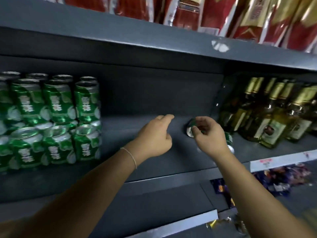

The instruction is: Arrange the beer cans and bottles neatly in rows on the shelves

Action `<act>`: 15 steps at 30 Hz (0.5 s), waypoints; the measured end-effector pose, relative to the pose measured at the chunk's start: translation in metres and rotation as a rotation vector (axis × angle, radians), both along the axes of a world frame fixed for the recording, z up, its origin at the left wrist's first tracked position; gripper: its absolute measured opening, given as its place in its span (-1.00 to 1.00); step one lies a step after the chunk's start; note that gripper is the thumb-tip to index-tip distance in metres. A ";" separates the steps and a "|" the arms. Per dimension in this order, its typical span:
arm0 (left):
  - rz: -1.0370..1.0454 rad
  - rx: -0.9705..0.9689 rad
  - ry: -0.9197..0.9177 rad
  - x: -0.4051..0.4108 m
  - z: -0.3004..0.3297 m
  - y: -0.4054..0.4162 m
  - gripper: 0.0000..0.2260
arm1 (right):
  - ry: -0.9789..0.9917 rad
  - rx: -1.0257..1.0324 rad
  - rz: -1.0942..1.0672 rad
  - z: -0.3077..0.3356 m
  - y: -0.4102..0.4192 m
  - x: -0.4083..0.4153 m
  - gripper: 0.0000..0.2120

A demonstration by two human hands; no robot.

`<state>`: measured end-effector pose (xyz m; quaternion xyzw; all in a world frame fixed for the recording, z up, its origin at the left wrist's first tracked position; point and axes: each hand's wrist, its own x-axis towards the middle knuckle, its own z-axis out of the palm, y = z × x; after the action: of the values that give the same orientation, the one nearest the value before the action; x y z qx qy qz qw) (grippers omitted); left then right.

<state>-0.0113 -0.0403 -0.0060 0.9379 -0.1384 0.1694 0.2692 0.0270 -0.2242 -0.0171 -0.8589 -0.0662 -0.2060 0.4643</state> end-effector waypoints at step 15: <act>-0.130 0.057 0.152 0.069 -0.029 -0.141 -0.50 | 0.366 -0.252 -0.261 -0.054 -0.133 0.061 -0.18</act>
<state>0.0577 -0.1812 -0.0352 0.9443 -0.1829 0.0761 0.2627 0.0885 -0.3568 -0.0713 -0.9341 0.1054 -0.0954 0.3275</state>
